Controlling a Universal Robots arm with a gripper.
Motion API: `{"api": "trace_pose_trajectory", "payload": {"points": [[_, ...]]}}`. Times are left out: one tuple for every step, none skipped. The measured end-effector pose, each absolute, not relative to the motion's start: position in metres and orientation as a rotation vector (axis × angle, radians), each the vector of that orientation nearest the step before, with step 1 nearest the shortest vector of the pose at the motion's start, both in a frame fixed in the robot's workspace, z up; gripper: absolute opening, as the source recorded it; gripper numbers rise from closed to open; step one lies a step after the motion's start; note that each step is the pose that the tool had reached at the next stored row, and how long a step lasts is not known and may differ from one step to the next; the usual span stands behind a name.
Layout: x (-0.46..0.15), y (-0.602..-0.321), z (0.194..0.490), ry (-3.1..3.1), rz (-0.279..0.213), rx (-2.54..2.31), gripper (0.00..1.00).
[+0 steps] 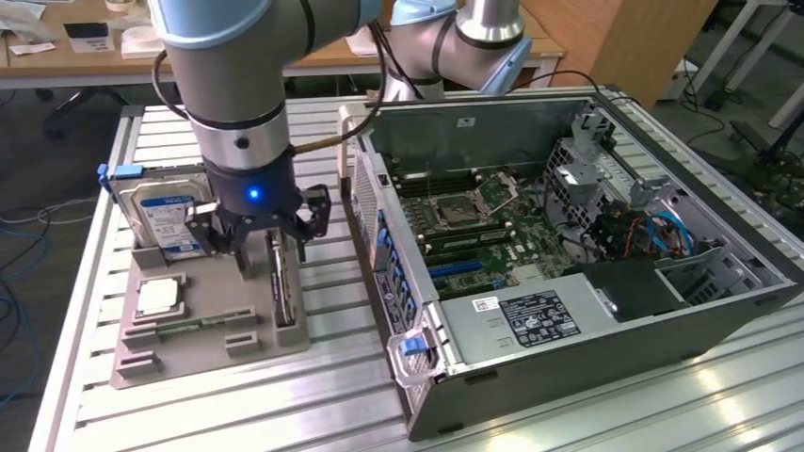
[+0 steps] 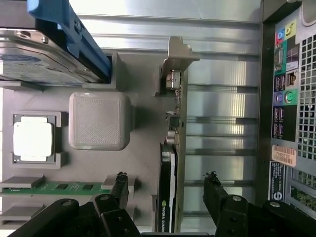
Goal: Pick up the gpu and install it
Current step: 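Pick up the gpu and move the gpu toward the slot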
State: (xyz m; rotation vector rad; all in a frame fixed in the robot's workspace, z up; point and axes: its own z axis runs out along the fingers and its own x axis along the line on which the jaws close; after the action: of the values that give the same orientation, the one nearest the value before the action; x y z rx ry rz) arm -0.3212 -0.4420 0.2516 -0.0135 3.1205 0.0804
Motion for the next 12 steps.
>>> {"api": "trace_pose_trajectory", "payload": {"points": [[-0.321, -0.442, 0.248, 3.12, 0.08, -0.013, 0.72], [-0.321, -0.442, 0.246, 3.12, 0.08, -0.013, 0.72], [-0.321, -0.442, 0.244, 3.12, 0.08, -0.013, 0.72], [-0.321, -0.442, 0.243, 3.12, 0.08, -0.013, 0.72], [-0.321, -0.442, 0.241, 3.12, 0.08, -0.013, 0.72], [-0.321, -0.442, 0.239, 3.12, 0.08, -0.013, 0.72], [-0.321, -0.442, 0.237, 3.121, 0.08, -0.013, 0.72], [-0.321, -0.442, 0.235, 3.121, 0.08, -0.013, 0.72], [-0.321, -0.442, 0.233, 3.121, 0.08, -0.013, 0.72], [-0.321, -0.442, 0.232, 3.121, 0.08, -0.013, 0.72], [-0.321, -0.442, 0.23, 3.121, 0.08, -0.013, 0.72], [-0.321, -0.442, 0.228, 3.121, 0.08, -0.013, 0.72]]}}
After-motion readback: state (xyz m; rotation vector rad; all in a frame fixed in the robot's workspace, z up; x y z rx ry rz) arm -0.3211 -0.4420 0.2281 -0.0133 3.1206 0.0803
